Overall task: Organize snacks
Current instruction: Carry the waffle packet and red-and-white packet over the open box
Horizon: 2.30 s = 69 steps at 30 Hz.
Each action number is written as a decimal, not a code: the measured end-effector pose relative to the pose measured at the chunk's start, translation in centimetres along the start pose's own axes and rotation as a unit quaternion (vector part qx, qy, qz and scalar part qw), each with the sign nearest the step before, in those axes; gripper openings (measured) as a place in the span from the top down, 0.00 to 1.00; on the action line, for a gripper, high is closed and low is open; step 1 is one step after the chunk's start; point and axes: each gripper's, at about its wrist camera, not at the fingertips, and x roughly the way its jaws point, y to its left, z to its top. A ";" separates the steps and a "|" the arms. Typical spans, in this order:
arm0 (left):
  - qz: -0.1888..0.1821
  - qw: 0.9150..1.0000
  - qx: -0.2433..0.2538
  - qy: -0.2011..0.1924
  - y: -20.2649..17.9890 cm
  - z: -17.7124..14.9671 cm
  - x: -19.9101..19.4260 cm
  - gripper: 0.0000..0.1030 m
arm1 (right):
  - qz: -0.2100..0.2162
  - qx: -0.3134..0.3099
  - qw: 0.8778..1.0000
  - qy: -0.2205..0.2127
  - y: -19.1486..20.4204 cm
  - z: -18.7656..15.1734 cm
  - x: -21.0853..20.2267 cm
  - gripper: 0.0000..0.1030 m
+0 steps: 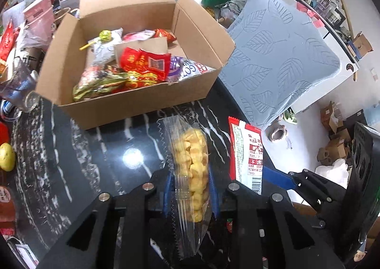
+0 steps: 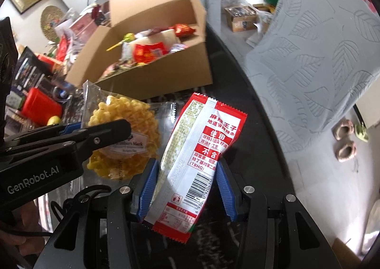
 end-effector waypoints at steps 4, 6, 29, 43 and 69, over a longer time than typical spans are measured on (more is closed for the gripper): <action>0.003 1.000 0.007 -0.013 0.5 -0.6 -2.1 0.76 | 0.009 -0.008 1.000 -0.008 1.9 -0.6 -1.2 0.52; 0.003 1.000 0.008 -0.021 0.8 -0.8 -3.3 0.76 | 0.015 -0.014 1.000 -0.013 2.9 -0.7 -1.9 0.52; 0.033 0.990 -0.021 -0.133 3.7 4.1 -12.3 0.76 | 0.060 -0.096 0.990 -0.082 9.3 5.5 -6.9 0.52; 0.046 0.985 -0.037 -0.162 5.3 11.8 -11.3 0.76 | 0.060 -0.129 0.985 -0.102 8.5 13.8 -5.1 0.52; 0.067 0.989 -0.032 -0.132 11.0 22.1 -1.5 0.76 | 0.039 -0.162 0.982 -0.088 6.9 25.0 5.4 0.52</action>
